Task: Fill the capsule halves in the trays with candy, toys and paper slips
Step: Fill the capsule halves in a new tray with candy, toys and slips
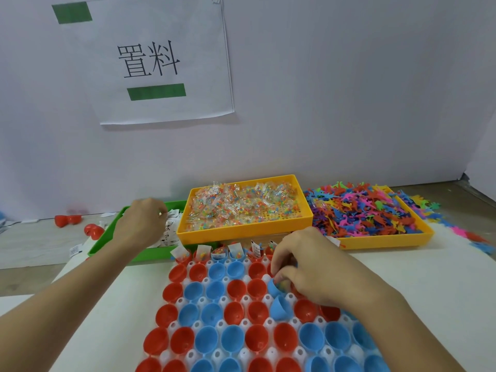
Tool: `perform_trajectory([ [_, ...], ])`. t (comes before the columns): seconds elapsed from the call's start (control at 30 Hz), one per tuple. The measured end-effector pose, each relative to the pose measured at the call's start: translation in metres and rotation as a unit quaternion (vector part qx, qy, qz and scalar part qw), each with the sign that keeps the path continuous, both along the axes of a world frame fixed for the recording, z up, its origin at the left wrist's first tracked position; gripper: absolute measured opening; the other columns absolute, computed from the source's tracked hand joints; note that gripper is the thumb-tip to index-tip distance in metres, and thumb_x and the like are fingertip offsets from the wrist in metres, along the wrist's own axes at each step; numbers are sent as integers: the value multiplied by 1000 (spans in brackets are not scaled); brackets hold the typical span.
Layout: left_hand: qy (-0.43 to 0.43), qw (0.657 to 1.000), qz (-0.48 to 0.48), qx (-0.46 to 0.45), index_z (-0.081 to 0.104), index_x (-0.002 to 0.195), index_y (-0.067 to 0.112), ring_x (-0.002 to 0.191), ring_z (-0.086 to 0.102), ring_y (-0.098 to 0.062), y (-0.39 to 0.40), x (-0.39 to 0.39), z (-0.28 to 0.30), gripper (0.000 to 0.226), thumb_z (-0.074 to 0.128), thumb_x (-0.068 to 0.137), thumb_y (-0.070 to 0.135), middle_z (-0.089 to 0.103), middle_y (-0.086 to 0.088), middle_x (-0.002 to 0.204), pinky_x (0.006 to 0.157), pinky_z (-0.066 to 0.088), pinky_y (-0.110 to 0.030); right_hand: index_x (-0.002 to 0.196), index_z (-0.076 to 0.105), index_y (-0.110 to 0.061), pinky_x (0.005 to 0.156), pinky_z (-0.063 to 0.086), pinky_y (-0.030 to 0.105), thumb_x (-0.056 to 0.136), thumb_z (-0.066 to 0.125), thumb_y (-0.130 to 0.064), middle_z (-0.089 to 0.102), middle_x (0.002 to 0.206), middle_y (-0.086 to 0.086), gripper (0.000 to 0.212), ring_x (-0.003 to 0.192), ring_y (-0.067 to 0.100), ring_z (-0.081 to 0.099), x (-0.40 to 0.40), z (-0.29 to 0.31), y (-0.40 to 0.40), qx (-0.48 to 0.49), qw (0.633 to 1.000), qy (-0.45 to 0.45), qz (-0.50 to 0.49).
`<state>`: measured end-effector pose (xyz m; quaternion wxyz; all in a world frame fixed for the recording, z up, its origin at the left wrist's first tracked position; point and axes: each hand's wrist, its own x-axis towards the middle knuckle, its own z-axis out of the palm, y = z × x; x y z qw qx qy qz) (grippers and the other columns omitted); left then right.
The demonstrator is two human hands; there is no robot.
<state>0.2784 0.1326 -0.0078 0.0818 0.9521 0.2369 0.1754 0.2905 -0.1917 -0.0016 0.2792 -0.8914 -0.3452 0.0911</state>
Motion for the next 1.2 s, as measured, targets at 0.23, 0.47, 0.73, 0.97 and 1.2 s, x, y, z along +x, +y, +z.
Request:
perform_trajectory([
  [0.23,-63,998,-16,-2,74,100,8,85,63,-29,-6,-10,8,15,60,94,11,72,-12,96,75,54,-41,80,75,-28,65,52,16,88,71,-14,67,83,-20,16,80,-3,63,1,1,-2,1,1000,-6,5],
  [0.47,-45,999,-14,-13,74,98,7,72,64,-25,-2,-18,2,16,59,93,10,72,-13,89,67,52,-35,79,74,-28,66,53,17,90,68,-12,65,84,-21,21,81,-5,64,-1,3,-1,-2,1000,-6,5],
  [0.73,-180,910,50,-370,63,82,8,70,60,-24,-15,-24,13,16,53,94,9,67,-15,85,62,50,-33,77,70,-29,58,49,13,93,65,-11,67,82,-17,25,67,-16,61,-2,8,-4,13,1000,4,7],
  [0.97,-170,620,-7,-766,47,91,8,50,44,-15,-72,-58,24,24,52,68,6,49,-8,64,41,41,-23,80,74,-27,61,51,16,92,67,-13,68,82,-16,19,71,-14,61,-1,8,-5,15,1000,4,3],
  [1.2,-64,776,-199,-595,69,89,5,62,63,-18,-115,-78,21,16,67,86,20,71,-13,79,60,51,-23,82,75,-27,67,54,17,91,67,-15,68,84,-18,16,81,-6,62,-1,4,-4,0,1000,-9,2],
])
